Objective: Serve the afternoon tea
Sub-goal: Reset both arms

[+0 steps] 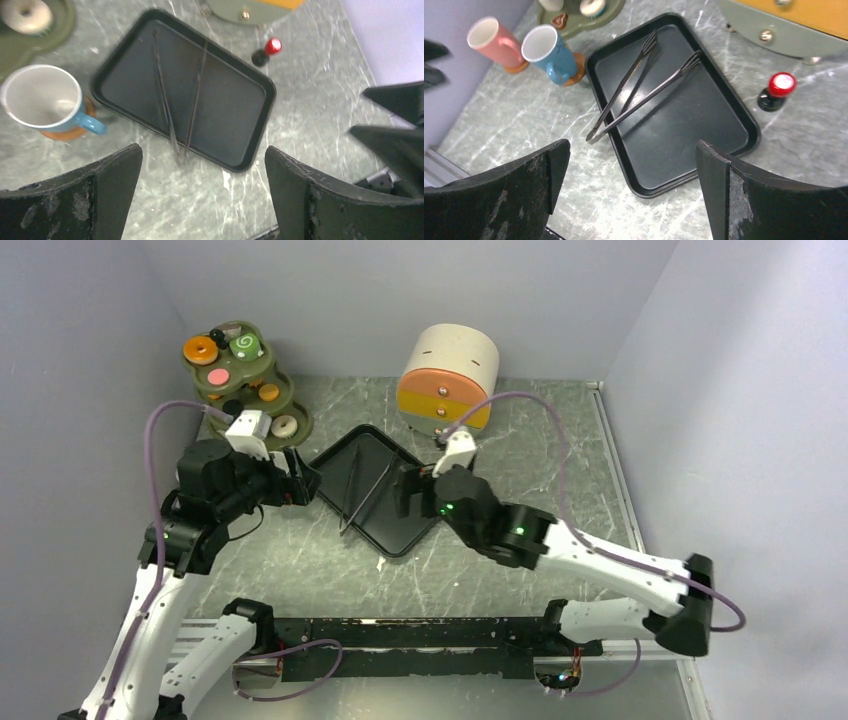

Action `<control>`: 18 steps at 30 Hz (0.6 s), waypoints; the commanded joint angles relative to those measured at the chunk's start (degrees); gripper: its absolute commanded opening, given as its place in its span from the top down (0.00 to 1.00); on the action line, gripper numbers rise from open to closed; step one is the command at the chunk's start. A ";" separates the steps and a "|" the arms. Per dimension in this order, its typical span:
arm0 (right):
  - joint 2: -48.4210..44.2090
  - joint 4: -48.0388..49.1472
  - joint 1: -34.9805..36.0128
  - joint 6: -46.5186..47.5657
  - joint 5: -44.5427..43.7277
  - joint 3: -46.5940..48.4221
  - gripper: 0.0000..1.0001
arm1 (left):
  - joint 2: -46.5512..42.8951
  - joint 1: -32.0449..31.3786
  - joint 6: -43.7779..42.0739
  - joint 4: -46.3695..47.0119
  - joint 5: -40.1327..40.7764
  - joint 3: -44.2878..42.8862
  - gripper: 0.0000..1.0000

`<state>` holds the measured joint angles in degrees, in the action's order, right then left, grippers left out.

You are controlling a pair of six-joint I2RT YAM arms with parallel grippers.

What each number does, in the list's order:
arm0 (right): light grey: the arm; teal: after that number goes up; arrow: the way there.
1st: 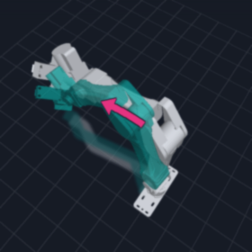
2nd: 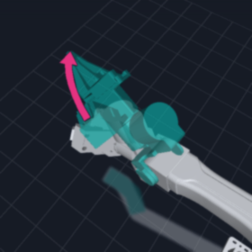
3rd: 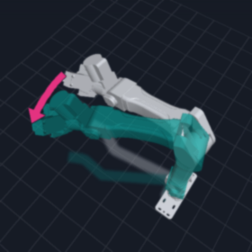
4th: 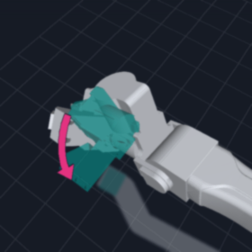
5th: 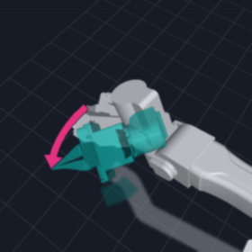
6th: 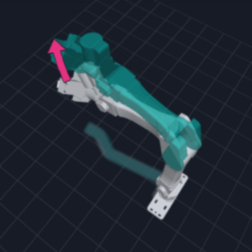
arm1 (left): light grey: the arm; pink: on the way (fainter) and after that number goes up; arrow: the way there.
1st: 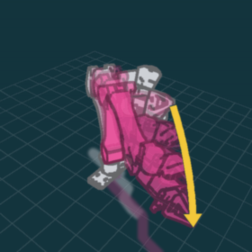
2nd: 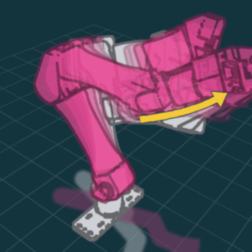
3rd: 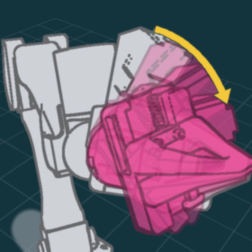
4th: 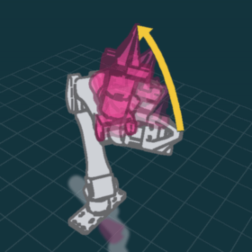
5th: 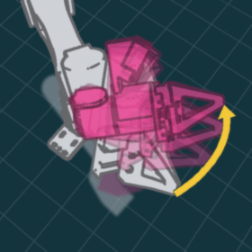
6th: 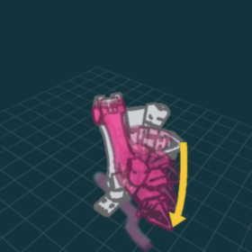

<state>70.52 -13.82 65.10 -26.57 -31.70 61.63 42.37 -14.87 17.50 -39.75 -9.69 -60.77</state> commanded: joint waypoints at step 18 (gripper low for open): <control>-14.59 -21.93 -0.21 -15.14 -12.87 -5.16 0.00 | -4.98 -0.33 3.83 13.13 -12.01 13.36 0.03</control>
<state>54.68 -31.75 65.10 -37.89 -41.28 57.39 37.30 -14.90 20.40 -30.09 -20.01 -49.32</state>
